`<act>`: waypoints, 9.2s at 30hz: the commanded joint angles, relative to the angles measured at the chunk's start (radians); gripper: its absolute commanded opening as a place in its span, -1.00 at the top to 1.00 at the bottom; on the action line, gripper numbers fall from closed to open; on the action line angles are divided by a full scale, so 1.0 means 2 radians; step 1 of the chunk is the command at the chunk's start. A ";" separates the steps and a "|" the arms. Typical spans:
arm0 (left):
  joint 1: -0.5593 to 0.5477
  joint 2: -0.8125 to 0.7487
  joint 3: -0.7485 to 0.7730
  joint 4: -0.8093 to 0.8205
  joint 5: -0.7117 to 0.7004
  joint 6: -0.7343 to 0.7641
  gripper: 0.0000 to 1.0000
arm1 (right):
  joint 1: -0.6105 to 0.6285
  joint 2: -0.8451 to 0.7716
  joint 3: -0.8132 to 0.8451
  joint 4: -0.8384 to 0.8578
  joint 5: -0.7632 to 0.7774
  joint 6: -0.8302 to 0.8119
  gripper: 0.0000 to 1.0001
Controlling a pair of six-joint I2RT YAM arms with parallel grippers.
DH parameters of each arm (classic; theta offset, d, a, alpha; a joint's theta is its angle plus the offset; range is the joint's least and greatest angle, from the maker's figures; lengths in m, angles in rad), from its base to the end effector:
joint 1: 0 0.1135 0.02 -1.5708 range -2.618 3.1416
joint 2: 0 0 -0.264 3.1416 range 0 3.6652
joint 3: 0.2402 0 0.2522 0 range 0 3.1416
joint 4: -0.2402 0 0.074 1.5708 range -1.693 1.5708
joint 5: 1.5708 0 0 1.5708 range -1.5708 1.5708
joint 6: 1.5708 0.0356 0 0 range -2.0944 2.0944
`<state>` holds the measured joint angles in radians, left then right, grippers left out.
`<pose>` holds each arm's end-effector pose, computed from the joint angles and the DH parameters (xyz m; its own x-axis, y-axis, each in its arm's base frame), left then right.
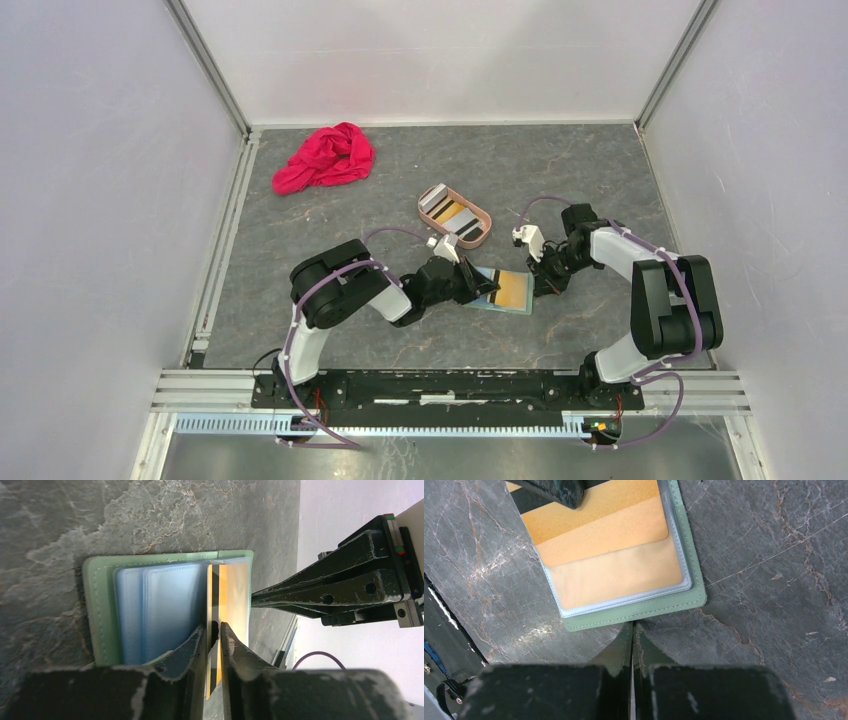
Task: Put the credit cards into the card holder
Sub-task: Insert the credit card into the card holder, then pick up the credit card from the storage box.
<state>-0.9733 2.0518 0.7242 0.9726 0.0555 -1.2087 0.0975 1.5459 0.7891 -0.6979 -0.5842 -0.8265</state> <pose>0.2021 -0.3005 0.0862 -0.8686 -0.3833 -0.3141 0.1199 0.4525 -0.8837 0.2417 0.0434 0.1499 -0.5632 -0.6716 -0.4814 -0.8252 0.4871 0.2859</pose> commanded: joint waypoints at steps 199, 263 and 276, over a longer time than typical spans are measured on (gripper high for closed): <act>0.028 -0.269 0.103 -0.320 -0.016 0.383 -1.00 | -0.095 -0.151 0.008 0.056 -0.224 -0.044 0.14; 0.178 -0.133 0.302 -0.437 -0.149 0.735 -0.83 | -0.014 -0.028 0.110 0.135 -0.129 0.022 -0.04; 0.154 -0.021 0.429 -0.577 -0.173 0.762 -0.49 | -0.015 -0.016 0.115 0.121 -0.148 0.016 -0.01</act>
<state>-0.6525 1.9678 1.5070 -0.1093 -0.2333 0.2710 0.0711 1.4956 1.0092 -0.4572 -0.8509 -0.7898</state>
